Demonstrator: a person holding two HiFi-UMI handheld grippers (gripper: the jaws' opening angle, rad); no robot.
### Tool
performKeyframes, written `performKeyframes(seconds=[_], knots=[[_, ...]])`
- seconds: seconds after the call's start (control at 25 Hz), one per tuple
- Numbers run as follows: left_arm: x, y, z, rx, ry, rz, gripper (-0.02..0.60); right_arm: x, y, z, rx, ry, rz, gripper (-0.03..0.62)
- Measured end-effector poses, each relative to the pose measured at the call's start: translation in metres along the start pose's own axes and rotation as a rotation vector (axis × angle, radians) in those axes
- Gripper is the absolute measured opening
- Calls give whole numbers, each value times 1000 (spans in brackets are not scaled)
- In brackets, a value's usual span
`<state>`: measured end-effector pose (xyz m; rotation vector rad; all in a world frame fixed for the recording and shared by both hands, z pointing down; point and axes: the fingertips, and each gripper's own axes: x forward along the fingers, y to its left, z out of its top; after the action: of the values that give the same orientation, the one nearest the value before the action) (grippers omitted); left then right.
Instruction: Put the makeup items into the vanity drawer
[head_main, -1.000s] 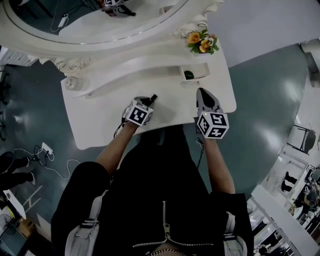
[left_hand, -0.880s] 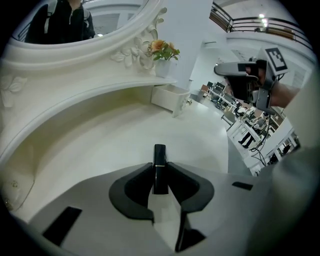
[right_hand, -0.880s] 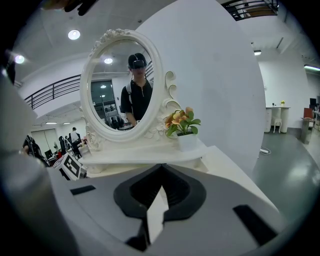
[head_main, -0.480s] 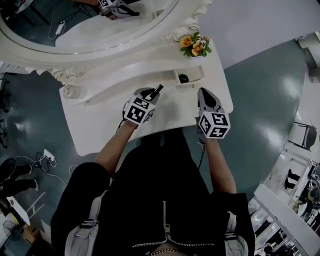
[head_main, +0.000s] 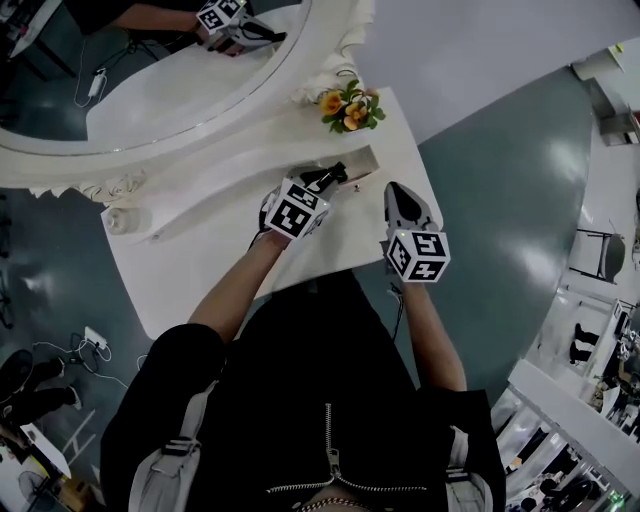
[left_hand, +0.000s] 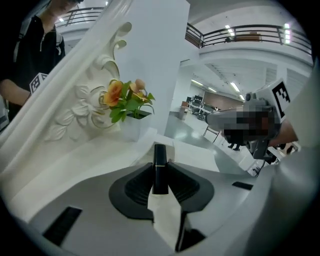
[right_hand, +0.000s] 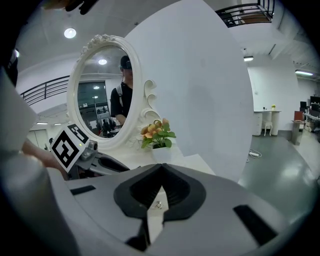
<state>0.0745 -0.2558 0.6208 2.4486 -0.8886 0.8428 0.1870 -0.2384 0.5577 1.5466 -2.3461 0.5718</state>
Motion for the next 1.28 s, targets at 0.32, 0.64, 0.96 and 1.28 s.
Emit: performKeyframes(seconds=[0.32, 0.64, 0.96, 1.28], knots=[[56, -2, 5, 36, 100, -33, 102, 7, -25, 2, 6, 20, -18, 6], [67, 1, -7, 11, 116, -12, 103, 11, -29, -6, 9, 49, -10, 6], [31, 14, 0, -26, 15, 47, 55, 21, -9, -2, -12, 40, 35, 6], [-53, 49, -13, -95, -114, 173, 29, 33, 49, 9, -58, 12, 113, 6]])
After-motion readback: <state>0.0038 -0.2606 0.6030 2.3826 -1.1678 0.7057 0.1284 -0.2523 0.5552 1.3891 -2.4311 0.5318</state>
